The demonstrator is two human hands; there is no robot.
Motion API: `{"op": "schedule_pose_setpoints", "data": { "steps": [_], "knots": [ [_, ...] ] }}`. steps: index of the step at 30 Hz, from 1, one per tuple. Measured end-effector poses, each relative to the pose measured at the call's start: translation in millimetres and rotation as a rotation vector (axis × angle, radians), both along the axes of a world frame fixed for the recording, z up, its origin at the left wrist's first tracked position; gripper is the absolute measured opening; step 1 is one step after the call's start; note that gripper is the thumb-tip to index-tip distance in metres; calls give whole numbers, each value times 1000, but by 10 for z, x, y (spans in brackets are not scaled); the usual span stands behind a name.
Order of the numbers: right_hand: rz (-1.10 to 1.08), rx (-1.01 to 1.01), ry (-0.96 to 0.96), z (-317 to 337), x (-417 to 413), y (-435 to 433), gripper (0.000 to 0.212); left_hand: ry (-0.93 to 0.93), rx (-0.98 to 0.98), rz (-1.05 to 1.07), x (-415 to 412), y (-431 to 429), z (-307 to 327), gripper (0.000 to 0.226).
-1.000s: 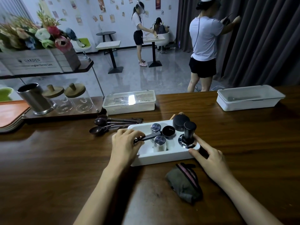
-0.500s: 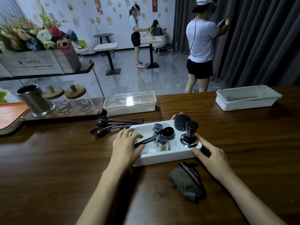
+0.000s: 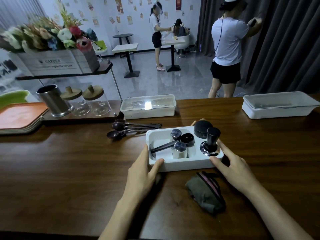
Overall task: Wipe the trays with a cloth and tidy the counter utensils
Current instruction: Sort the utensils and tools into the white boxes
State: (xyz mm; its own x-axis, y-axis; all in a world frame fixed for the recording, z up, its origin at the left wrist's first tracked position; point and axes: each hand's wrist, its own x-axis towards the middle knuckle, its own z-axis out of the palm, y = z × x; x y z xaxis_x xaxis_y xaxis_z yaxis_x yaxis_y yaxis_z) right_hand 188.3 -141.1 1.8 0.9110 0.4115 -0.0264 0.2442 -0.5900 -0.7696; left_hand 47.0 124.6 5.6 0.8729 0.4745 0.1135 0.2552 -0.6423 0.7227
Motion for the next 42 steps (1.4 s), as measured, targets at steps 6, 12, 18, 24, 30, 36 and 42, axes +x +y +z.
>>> {"op": "schedule_pose_setpoints", "data": {
  "steps": [6,12,18,24,30,36,42],
  "knots": [
    [3,-58,-6,42,35,107,92,76,-26,112,35,-108,91,82],
    [-11,58,8,78,59,40,89,117,-54,206,82,-202,98,83],
    [-14,56,3,320,258,-317,87,26,-55,182,308,-533,258,82],
    [-65,10,-50,676,830,-499,91,-96,21,82,997,-690,600,85],
    [-125,29,-109,881,1565,-480,93,-124,-56,21,1879,-641,704,56],
    [-189,94,-56,826,2205,-308,94,-146,-129,9,2608,-543,480,61],
    [-178,204,30,641,2562,-125,92,-177,-222,23,2975,-477,316,50]
  ]
}}
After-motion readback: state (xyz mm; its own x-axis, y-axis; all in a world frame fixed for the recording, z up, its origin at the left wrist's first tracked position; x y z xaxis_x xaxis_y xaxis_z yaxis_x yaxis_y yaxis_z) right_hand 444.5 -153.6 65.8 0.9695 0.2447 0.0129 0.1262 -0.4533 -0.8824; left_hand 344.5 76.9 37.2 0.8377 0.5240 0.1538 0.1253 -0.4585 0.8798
